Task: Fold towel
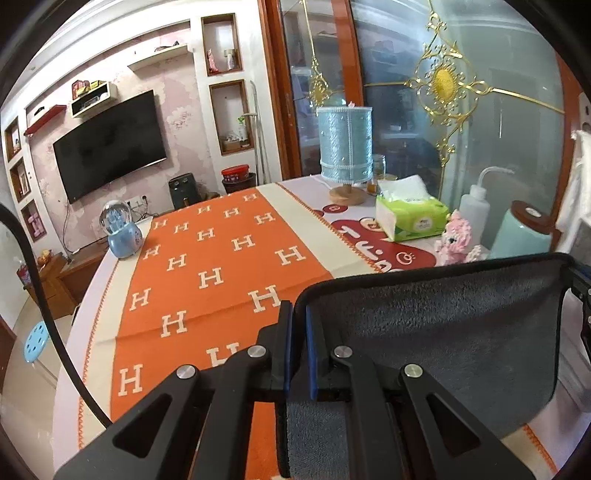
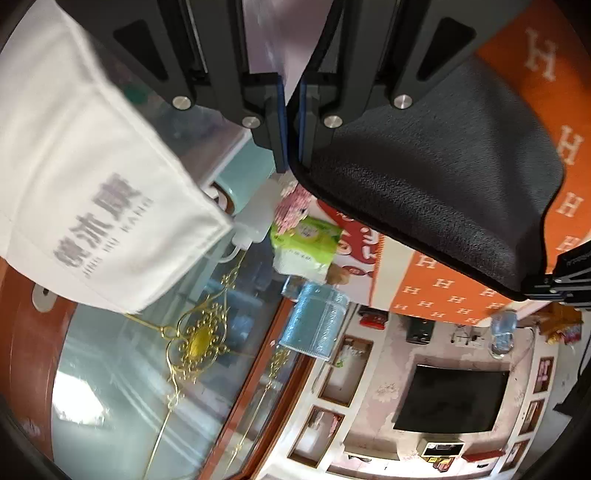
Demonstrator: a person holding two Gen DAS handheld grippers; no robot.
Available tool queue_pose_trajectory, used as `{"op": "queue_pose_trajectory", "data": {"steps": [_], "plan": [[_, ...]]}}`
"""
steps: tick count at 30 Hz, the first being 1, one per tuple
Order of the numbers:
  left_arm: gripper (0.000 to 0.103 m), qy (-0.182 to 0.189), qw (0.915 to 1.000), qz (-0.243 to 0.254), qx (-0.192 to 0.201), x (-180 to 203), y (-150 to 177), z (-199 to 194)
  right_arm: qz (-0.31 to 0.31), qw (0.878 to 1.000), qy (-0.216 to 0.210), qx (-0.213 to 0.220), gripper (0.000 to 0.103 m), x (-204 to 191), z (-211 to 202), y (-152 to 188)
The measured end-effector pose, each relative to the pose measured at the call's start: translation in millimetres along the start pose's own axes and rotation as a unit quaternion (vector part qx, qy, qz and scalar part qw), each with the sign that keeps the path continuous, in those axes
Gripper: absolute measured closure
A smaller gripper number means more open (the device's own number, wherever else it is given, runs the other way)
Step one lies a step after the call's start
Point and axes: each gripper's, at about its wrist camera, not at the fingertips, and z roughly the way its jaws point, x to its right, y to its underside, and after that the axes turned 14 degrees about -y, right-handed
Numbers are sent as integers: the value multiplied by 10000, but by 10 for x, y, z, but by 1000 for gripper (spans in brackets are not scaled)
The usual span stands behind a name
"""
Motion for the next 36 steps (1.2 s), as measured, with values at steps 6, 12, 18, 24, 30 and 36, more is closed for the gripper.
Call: {"op": "queue_pose_trajectory", "data": {"steps": [6,12,18,24,30,36], "plan": [[98,-84,9994,70,-332,117,151,318,-374,9991,171,-86,98,-146,301,62],[85,-20,9977,24,-671,183,255,559,-448,9982,266,-307,93,-169,496,116],[70,-92,9964,-138,-829,157,294,618,-449,9977,287,-421,59,-158,593,151],[67,-173,9962,-182,-837,102,272,503,-416,9981,202,-400,58,-167,549,131],[58,-296,9959,-269,-807,-17,272,216,-382,9987,48,-336,57,-199,366,109],[53,-466,9942,-464,-849,-212,319,-134,-296,9992,-132,-240,49,-242,104,118]]}}
